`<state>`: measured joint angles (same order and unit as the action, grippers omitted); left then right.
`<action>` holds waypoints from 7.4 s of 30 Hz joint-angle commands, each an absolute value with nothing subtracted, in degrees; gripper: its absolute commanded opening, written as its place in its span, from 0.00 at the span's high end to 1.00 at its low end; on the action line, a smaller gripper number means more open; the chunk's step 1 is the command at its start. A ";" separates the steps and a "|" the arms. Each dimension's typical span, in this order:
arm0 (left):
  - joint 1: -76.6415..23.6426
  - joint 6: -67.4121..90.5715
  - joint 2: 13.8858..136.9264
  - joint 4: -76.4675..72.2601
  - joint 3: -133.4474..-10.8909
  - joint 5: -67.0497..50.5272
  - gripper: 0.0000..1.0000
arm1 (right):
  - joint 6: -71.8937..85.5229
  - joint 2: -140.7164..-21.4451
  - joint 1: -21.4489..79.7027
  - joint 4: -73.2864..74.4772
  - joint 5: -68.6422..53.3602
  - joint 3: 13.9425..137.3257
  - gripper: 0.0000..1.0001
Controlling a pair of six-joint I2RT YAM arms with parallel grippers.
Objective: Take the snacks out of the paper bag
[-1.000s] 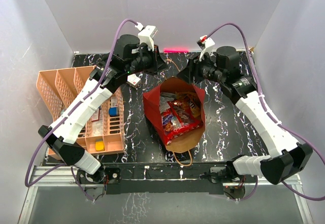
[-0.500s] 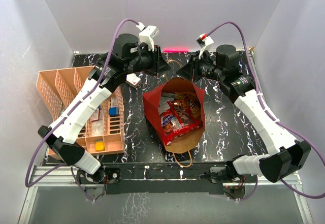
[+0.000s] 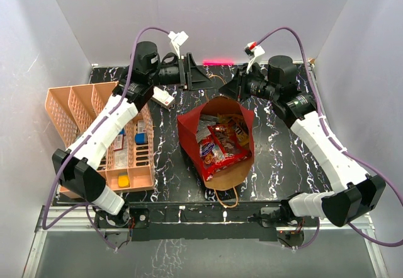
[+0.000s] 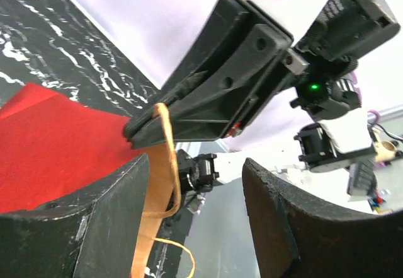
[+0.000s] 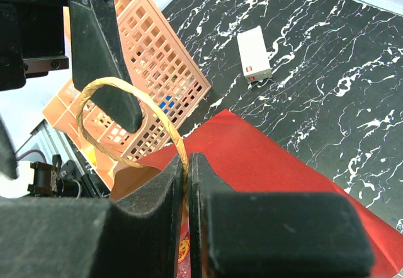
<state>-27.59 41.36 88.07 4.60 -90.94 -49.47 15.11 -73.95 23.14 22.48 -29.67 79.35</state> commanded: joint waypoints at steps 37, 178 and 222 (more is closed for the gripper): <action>-26.98 39.17 90.33 10.03 -102.43 -35.96 1.00 | 7.57 -48.54 23.27 46.08 -25.84 72.71 0.09; -24.54 25.58 84.73 22.39 -95.58 -26.92 1.00 | -15.29 -53.06 50.05 21.66 -20.14 65.55 0.42; -24.61 28.37 81.58 20.57 -89.24 -29.86 1.00 | -32.31 -73.36 68.12 -11.94 15.17 34.25 0.78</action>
